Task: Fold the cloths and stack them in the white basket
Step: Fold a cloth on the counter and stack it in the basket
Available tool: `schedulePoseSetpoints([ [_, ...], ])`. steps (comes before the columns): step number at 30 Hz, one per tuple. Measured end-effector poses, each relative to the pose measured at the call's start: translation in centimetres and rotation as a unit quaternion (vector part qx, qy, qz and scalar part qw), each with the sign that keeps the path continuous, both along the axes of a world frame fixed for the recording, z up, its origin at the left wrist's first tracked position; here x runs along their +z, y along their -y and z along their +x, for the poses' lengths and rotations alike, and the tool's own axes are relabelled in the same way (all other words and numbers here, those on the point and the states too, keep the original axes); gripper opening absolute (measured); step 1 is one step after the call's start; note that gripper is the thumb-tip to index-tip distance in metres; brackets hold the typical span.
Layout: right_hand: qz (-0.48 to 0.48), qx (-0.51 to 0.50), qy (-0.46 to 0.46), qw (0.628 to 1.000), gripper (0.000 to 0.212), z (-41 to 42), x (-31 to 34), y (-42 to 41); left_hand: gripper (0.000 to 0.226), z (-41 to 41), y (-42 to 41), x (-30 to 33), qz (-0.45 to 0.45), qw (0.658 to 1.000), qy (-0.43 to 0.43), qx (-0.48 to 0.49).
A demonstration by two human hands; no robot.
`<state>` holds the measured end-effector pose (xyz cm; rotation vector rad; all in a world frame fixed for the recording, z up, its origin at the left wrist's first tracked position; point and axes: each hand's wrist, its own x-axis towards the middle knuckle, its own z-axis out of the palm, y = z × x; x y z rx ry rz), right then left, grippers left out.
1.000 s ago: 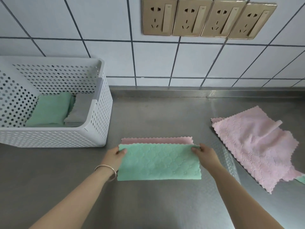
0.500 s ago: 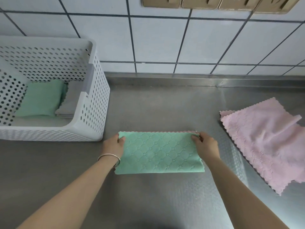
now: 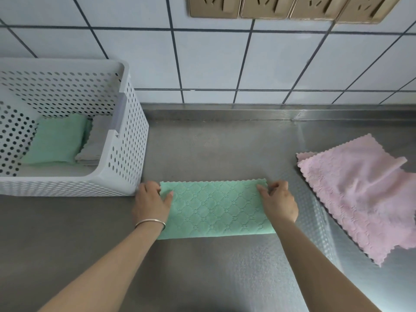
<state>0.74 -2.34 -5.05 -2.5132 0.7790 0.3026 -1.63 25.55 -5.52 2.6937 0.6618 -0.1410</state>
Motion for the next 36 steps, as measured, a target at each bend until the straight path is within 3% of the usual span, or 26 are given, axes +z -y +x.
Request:
schedulePoseSetpoints([
  [3, 0.016, -0.013, 0.009, 1.0, 0.044, -2.1, 0.0, 0.0, 0.043, -1.8, 1.0, -0.8, 0.044, 0.984, 0.121, -0.125],
  [8, 0.023, -0.028, -0.038, 0.999, 0.05, -5.3, 0.2, -0.6, 0.053, -3.9, 4.7, -2.0, 0.105, 0.927, 0.014, -0.359],
  [14, 0.026, -0.029, -0.143, 0.989, 0.051, -6.3, 1.1, -0.7, 0.06, -4.7, 5.8, -3.6, 0.117, 0.911, -0.085, -0.385],
  [18, 0.066, -0.046, -0.141, 0.987, 0.038, -6.3, 1.5, -0.8, 0.067, -4.1, 5.9, -2.6, 0.101, 0.898, -0.124, -0.409],
  [21, 0.032, -0.039, -0.069, 0.996, 0.029, -6.7, 2.4, -2.0, 0.065, -3.3, 6.6, -0.1, 0.018, 0.918, -0.141, -0.37],
  [24, -0.044, 0.025, 0.056, 0.997, 0.021, -6.9, 3.8, -4.2, 0.052, -1.9, 7.3, 2.8, -0.2, 0.958, -0.049, -0.197],
  [26, -0.105, 0.117, 0.188, 0.97, 0.019, -7.1, 4.0, -5.8, 0.043, -0.7, 7.4, 4.3, -0.362, 0.926, -0.066, -0.078],
  [28, -0.153, 0.222, 0.276, 0.923, 0.015, -7.4, 4.1, -7.5, 0.035, -0.2, 7.4, 5.4, -0.521, 0.844, -0.126, 0.005],
  [29, -0.16, 0.26, 0.305, 0.902, 0.012, -7.6, 4.1, -8.4, 0.031, -0.2, 7.4, 5.8, -0.554, 0.821, -0.133, 0.033],
  [33, -0.139, 0.333, 0.378, 0.852, 0.012, -8.2, 3.5, -11.5, 0.037, -0.5, 7.0, 5.6, -0.447, 0.887, -0.116, 0.036],
  [36, -0.091, 0.363, 0.368, 0.851, 0.01, -8.7, 2.4, -12.1, 0.031, -0.7, 5.8, 5.0, -0.43, 0.895, -0.101, 0.057],
])
